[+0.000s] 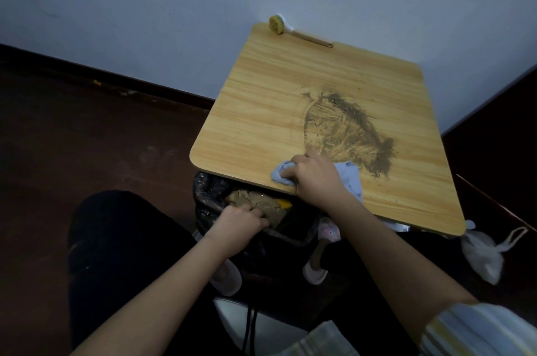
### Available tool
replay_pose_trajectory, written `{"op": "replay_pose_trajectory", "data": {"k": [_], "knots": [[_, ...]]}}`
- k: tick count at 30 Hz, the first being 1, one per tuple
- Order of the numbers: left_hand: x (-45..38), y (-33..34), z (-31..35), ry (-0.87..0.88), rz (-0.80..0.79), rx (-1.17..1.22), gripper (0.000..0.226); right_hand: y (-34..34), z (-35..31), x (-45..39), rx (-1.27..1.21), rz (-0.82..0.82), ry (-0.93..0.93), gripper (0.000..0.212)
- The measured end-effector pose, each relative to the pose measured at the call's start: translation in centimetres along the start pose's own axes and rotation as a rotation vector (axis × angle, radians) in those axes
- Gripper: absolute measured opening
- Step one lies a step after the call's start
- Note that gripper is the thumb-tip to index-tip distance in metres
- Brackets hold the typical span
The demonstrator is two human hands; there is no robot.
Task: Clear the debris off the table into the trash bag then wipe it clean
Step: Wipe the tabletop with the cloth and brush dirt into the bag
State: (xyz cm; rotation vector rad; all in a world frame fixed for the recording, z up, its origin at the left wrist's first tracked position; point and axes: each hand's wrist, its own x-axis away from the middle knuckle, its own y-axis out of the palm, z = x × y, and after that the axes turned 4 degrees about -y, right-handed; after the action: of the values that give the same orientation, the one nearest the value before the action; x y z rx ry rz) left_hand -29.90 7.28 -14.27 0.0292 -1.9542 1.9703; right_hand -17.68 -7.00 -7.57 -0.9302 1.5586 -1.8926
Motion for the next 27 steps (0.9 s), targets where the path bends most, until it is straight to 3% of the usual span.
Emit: {"op": "replay_pose_trajectory", "data": {"k": [8,12,17,27], "knots": [[-0.5,-0.2,0.4,0.006,-0.017,-0.006,0.036,0.6,-0.1,2.6,-0.065,0.029,-0.157,0.037],[-0.5,-0.1,0.7,0.01,0.007,-0.009,0.036,-0.7,1.7,1.3,-0.128,0.128,-0.018,0.038],[-0.3,0.2,1.0,0.026,0.014,0.0,0.038,-1.1,2.5,-1.3,-0.143,0.067,0.105,0.037],[-1.1,0.8,0.9,0.063,0.033,0.026,0.038,0.0,1.2,0.5,-0.042,0.016,-0.014,0.028]]}}
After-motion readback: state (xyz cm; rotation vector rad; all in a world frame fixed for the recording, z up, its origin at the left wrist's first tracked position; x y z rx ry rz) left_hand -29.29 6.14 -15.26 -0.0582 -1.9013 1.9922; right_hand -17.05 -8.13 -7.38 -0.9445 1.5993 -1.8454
